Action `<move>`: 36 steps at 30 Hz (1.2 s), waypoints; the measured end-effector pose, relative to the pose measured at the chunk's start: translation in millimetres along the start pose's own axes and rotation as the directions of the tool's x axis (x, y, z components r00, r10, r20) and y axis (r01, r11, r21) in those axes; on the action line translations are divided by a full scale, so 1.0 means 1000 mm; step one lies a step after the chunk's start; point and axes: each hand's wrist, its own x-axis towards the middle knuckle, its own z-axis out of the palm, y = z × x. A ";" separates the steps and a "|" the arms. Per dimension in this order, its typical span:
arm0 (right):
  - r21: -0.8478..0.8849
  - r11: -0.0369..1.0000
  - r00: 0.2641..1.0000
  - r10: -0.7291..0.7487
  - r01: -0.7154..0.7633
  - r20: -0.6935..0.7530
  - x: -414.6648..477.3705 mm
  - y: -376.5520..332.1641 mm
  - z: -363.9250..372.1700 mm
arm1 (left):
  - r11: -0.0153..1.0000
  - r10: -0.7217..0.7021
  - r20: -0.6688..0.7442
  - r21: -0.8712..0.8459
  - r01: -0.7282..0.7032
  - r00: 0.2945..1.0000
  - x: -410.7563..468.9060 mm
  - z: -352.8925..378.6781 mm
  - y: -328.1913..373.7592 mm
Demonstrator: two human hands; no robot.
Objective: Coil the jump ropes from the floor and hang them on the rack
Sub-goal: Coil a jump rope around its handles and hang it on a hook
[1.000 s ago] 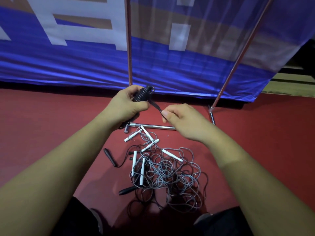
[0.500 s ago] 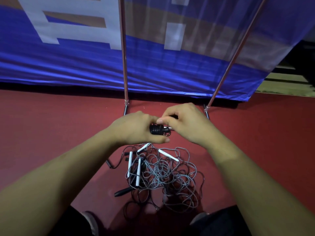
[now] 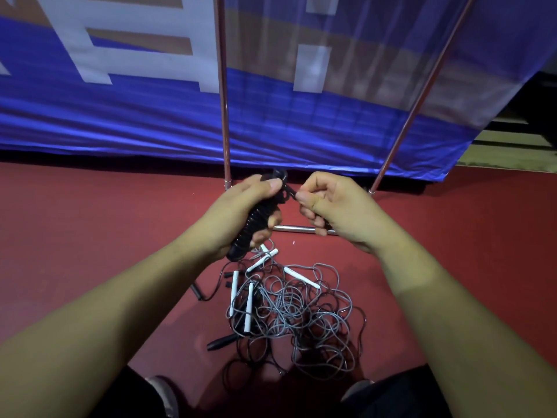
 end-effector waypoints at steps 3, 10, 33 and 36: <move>-0.010 1.000 1.000 0.028 -0.028 -0.007 -0.002 0.001 -0.002 | 0.999 0.032 0.003 0.006 -0.032 0.999 0.000 -0.002 0.002; -0.040 0.996 0.997 0.074 -0.074 -0.003 0.001 0.003 0.002 | 0.903 -0.021 0.251 -0.411 0.126 0.968 0.001 0.005 -0.003; -0.203 0.946 0.902 -0.307 0.253 -0.305 0.003 0.008 -0.001 | 0.996 -0.061 -0.164 -0.080 0.048 0.985 0.010 -0.003 -0.008; -0.001 0.970 0.907 -0.228 0.244 -0.354 0.005 0.004 0.007 | 0.987 -0.147 -0.231 -0.098 0.127 0.962 0.009 -0.007 -0.012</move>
